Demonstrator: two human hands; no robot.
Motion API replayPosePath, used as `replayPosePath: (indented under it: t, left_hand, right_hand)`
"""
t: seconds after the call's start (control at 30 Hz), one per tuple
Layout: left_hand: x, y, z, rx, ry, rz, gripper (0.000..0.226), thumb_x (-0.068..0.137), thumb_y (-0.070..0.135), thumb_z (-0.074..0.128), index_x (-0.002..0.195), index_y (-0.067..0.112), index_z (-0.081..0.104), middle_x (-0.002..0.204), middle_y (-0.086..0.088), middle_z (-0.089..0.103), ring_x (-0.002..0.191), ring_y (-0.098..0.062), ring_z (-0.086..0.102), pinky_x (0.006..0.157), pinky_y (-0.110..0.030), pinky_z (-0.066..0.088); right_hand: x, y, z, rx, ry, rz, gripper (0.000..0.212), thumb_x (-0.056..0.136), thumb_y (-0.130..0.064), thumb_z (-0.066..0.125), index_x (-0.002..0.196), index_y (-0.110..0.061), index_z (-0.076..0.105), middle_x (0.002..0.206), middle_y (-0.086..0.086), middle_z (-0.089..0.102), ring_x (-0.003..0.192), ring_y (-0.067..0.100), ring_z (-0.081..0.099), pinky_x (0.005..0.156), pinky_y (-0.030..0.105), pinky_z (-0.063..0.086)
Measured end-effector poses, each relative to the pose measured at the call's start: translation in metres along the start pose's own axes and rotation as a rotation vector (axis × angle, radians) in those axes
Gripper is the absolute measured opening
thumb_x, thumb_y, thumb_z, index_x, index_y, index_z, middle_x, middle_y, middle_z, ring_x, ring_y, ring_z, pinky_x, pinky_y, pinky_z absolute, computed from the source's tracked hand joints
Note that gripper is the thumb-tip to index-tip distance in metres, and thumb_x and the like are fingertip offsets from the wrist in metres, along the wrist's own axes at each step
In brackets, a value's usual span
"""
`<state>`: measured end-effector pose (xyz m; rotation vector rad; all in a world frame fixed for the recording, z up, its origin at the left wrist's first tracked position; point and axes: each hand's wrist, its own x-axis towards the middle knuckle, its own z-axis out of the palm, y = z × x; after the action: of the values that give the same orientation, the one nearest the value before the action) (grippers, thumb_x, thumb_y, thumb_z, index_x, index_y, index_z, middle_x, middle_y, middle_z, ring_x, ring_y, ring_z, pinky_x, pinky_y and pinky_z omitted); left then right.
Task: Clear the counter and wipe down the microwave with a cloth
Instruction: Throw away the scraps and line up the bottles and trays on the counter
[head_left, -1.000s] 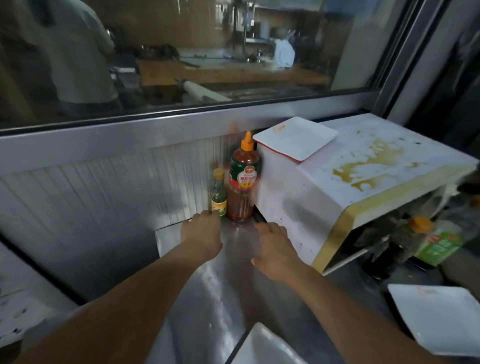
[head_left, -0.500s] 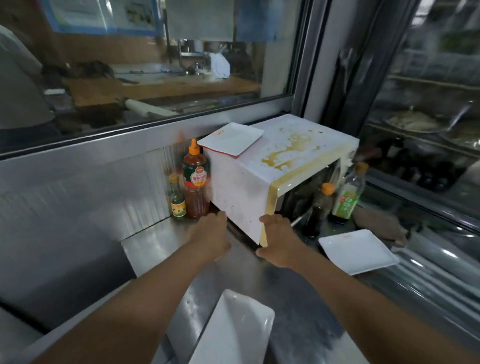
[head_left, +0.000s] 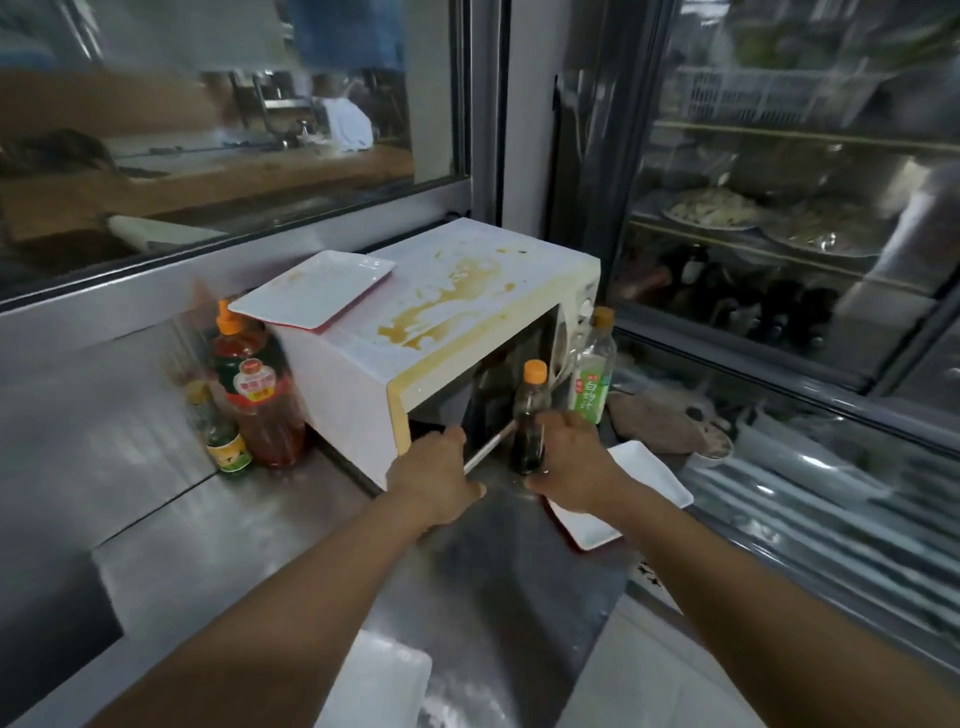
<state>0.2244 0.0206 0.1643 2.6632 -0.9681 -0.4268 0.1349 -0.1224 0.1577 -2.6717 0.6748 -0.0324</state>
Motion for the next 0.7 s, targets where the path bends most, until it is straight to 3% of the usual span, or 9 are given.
replayPosePath:
  t: [0.17, 0.33, 0.43, 0.5, 0.57, 0.63, 0.7]
  left_hand:
    - [0.049, 0.044, 0.031, -0.089, 0.054, -0.06, 0.071, 0.078, 0.042, 0.071, 0.133, 0.013, 0.038, 0.135, -0.01, 0.045, 0.125, -0.029, 0.044, 0.098, -0.043, 0.044]
    - [0.091, 0.073, 0.058, -0.209, 0.152, -0.201, 0.08, 0.074, 0.042, 0.075, 0.136, 0.013, 0.034, 0.136, -0.011, 0.043, 0.127, -0.03, 0.042, 0.098, -0.043, 0.043]
    - [0.112, 0.08, 0.07, -0.271, 0.197, -0.26, 0.084, 0.072, 0.041, 0.076, 0.137, 0.011, 0.033, 0.136, -0.012, 0.046, 0.126, -0.032, 0.045, 0.097, -0.043, 0.044]
    - [0.125, 0.084, 0.076, -0.313, 0.218, -0.301, 0.081, 0.068, 0.042, 0.077, 0.131, 0.011, 0.037, 0.129, -0.012, 0.051, 0.12, -0.033, 0.049, 0.094, -0.044, 0.047]
    - [0.136, 0.086, 0.082, -0.358, 0.222, -0.343, 0.078, 0.063, 0.043, 0.079, 0.123, 0.013, 0.04, 0.121, -0.01, 0.055, 0.113, -0.032, 0.054, 0.09, -0.046, 0.049]
    - [0.145, 0.089, 0.089, -0.397, 0.228, -0.367, 0.079, 0.062, 0.043, 0.081, 0.122, 0.013, 0.04, 0.119, -0.009, 0.056, 0.11, -0.031, 0.056, 0.089, -0.046, 0.05]
    - [0.153, 0.092, 0.094, -0.416, 0.266, -0.383, 0.077, 0.064, 0.04, 0.081, 0.124, 0.012, 0.041, 0.121, -0.01, 0.057, 0.112, -0.032, 0.056, 0.09, -0.044, 0.049]
  right_hand:
    - [0.023, 0.058, -0.023, 0.011, 0.017, 0.03, 0.063, 0.078, -0.025, 0.07, 0.13, -0.007, 0.039, 0.127, 0.016, 0.046, 0.12, 0.033, 0.043, 0.098, 0.036, 0.035]
    - [0.054, 0.109, -0.037, 0.052, -0.017, 0.033, 0.073, 0.081, -0.027, 0.069, 0.14, -0.008, 0.031, 0.14, 0.017, 0.041, 0.127, 0.032, 0.04, 0.102, 0.033, 0.035]
    - [0.077, 0.139, -0.041, 0.092, -0.007, 0.027, 0.063, 0.08, -0.027, 0.069, 0.134, -0.011, 0.041, 0.132, 0.012, 0.05, 0.119, 0.026, 0.048, 0.077, 0.016, 0.03]
    - [0.088, 0.153, -0.042, 0.114, -0.008, 0.017, 0.057, 0.084, -0.023, 0.067, 0.133, -0.011, 0.042, 0.127, 0.009, 0.052, 0.115, 0.024, 0.051, 0.063, 0.013, 0.022]
    - [0.101, 0.166, -0.037, 0.194, 0.009, 0.029, 0.06, 0.082, -0.018, 0.07, 0.133, -0.01, 0.041, 0.128, 0.011, 0.051, 0.116, 0.026, 0.05, 0.068, 0.011, 0.026]
    - [0.114, 0.174, -0.03, 0.284, 0.053, 0.054, 0.065, 0.077, -0.015, 0.074, 0.132, -0.01, 0.04, 0.127, 0.015, 0.05, 0.115, 0.028, 0.05, 0.086, 0.022, 0.036]
    - [0.124, 0.181, -0.023, 0.318, 0.087, 0.059, 0.069, 0.075, -0.016, 0.075, 0.133, -0.011, 0.038, 0.122, 0.015, 0.054, 0.114, 0.029, 0.051, 0.088, 0.027, 0.038]
